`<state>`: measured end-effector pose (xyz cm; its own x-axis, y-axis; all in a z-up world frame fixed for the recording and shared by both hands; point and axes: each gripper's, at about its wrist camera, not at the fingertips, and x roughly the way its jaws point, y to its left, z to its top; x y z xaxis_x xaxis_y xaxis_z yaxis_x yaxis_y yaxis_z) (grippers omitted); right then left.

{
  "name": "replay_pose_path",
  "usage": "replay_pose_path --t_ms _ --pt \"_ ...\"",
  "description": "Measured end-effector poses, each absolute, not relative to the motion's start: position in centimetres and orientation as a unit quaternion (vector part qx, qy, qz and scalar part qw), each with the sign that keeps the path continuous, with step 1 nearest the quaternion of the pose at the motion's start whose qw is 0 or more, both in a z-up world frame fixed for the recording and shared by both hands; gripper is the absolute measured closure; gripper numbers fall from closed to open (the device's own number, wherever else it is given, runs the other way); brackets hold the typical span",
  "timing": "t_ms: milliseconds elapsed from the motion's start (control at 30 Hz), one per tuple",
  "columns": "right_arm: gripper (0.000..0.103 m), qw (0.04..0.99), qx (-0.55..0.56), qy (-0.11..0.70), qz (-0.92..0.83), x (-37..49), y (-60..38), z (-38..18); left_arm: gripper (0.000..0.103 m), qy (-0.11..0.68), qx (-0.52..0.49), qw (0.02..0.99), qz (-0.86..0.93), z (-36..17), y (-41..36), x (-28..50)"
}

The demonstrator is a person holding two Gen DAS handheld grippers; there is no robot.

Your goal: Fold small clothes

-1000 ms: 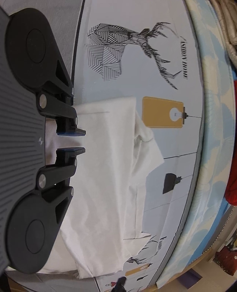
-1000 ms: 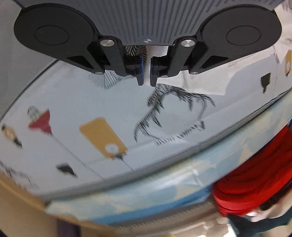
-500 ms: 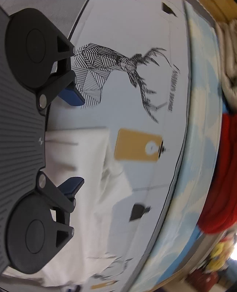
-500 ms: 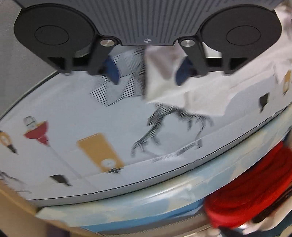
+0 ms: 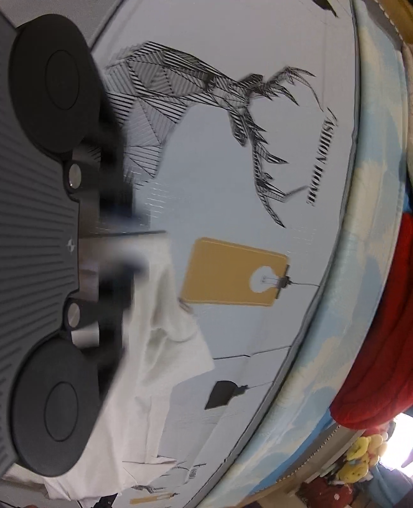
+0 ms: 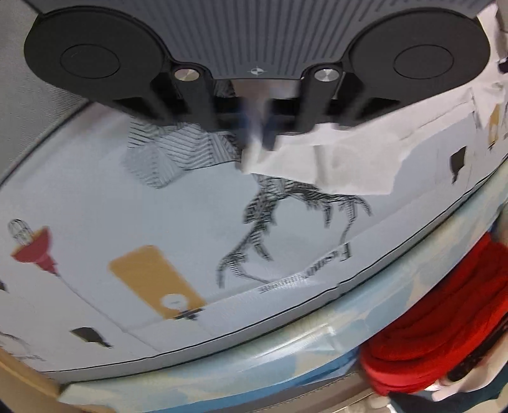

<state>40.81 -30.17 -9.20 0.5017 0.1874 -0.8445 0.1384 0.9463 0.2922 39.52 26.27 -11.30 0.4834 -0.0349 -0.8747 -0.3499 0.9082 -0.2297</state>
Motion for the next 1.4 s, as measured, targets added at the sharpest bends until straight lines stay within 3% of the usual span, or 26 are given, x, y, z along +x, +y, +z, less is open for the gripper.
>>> replay_pose_path --t_ms 333,533,567,600,667,733,833,1000,1133,1200,1300,1400 --pt "0.100 0.879 0.181 0.442 -0.008 42.3 -30.3 -7.5 0.100 0.445 -0.200 0.869 0.081 -8.6 27.4 41.4" --pt "0.100 0.914 0.186 0.361 0.009 42.9 -29.8 -4.4 0.099 0.377 -0.167 0.908 0.080 -5.2 27.0 42.0" --pt "0.100 0.919 0.180 0.350 0.015 43.0 -29.6 -4.1 0.096 0.374 -0.157 0.909 0.094 -5.1 27.0 42.0" --pt "0.098 0.922 0.168 0.348 0.016 43.3 -29.4 -3.9 0.082 0.377 -0.149 0.907 0.116 -5.2 27.2 42.2" --pt "0.090 0.918 0.142 0.370 -0.012 44.0 -29.1 -4.3 0.068 0.381 -0.177 0.897 0.136 -5.1 28.3 41.9" --pt "0.068 0.912 0.136 0.382 -0.064 43.9 -29.7 -4.7 0.068 0.369 -0.214 0.896 0.122 -4.5 28.8 41.6" --pt "0.067 0.914 0.143 0.371 -0.082 43.1 -30.1 -4.5 0.068 0.369 -0.200 0.904 0.074 -3.9 27.3 41.6" --pt "0.067 0.922 0.106 0.373 0.005 41.6 -28.0 -4.3 0.068 0.433 -0.153 0.888 -0.019 -6.6 23.3 42.6" --pt "0.063 0.882 0.067 0.462 0.068 41.6 -26.8 -7.0 0.068 0.542 -0.061 0.838 0.022 -11.1 21.0 42.5" --pt "0.053 0.860 0.036 0.507 0.042 41.4 -26.9 -8.8 0.068 0.546 -0.089 0.832 0.035 -10.2 21.2 42.7" --pt "0.054 0.861 0.064 0.502 0.045 41.2 -27.9 -8.7 0.068 0.517 -0.102 0.850 0.016 -8.9 21.0 42.1" --pt "0.043 0.851 0.047 0.522 0.039 40.8 -28.2 -9.3 0.069 0.555 -0.095 0.826 0.021 -11.1 20.6 41.7"
